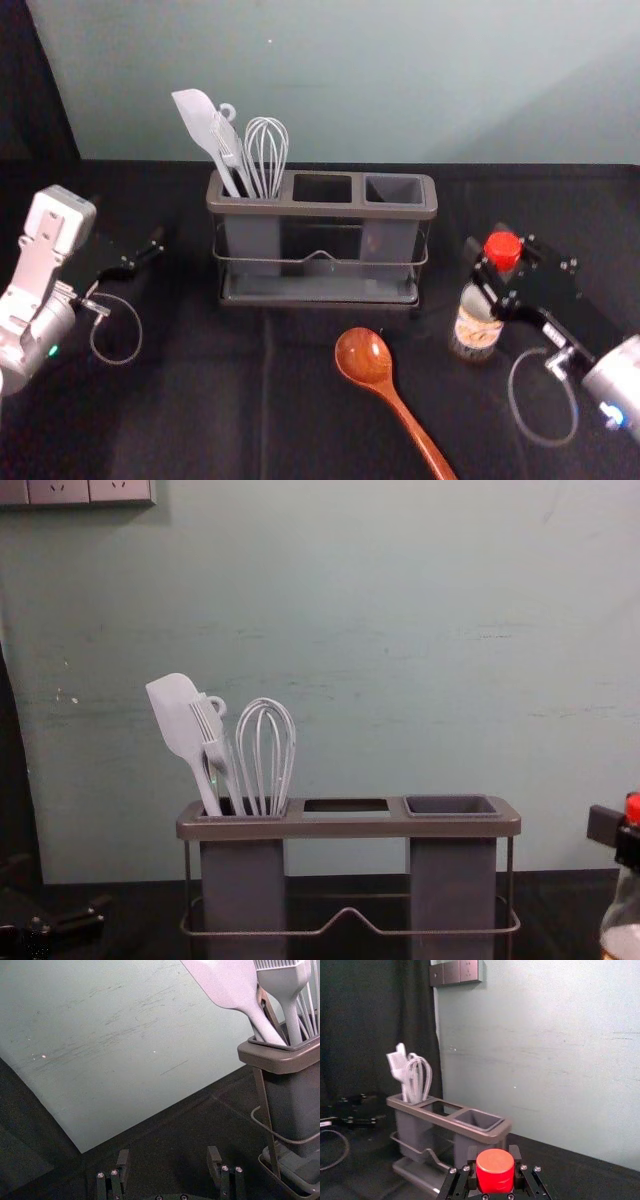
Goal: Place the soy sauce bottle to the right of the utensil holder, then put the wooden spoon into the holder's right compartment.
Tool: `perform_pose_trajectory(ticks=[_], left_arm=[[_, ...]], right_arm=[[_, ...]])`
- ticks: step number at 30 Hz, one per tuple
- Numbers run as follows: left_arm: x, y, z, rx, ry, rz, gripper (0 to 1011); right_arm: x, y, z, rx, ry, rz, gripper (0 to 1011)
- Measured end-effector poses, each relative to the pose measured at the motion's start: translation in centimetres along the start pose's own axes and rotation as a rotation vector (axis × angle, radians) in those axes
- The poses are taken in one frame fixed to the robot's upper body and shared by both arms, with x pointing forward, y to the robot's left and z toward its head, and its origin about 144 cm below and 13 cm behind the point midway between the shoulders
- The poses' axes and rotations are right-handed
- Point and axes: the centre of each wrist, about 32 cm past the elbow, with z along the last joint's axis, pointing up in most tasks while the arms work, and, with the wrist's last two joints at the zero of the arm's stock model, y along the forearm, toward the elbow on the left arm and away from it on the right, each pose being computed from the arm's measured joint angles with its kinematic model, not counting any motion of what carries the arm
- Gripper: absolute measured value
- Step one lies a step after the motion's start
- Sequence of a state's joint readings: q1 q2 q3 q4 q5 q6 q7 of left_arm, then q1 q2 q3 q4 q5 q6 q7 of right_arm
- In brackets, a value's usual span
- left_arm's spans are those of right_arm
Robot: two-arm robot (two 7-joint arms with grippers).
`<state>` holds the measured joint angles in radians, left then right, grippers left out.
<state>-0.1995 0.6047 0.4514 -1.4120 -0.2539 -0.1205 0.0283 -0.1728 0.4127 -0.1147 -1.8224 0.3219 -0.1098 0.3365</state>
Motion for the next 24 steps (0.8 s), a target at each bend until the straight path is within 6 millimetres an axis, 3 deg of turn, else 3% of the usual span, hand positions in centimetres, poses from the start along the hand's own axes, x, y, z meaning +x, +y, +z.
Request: perform_pose_trajectory(ticks=[11, 24], left_arm=[[0.0, 0.0, 0.0, 0.000, 0.000, 0.000, 1000], [0.0, 0.0, 0.0, 0.000, 0.000, 0.000, 1000]], right_arm=[[4.7, 3.7, -1.2, 0.020, -0.038, -0.005, 377], [5.6, 6.8, -3.3, 0.074, 0.039, -0.005, 377]])
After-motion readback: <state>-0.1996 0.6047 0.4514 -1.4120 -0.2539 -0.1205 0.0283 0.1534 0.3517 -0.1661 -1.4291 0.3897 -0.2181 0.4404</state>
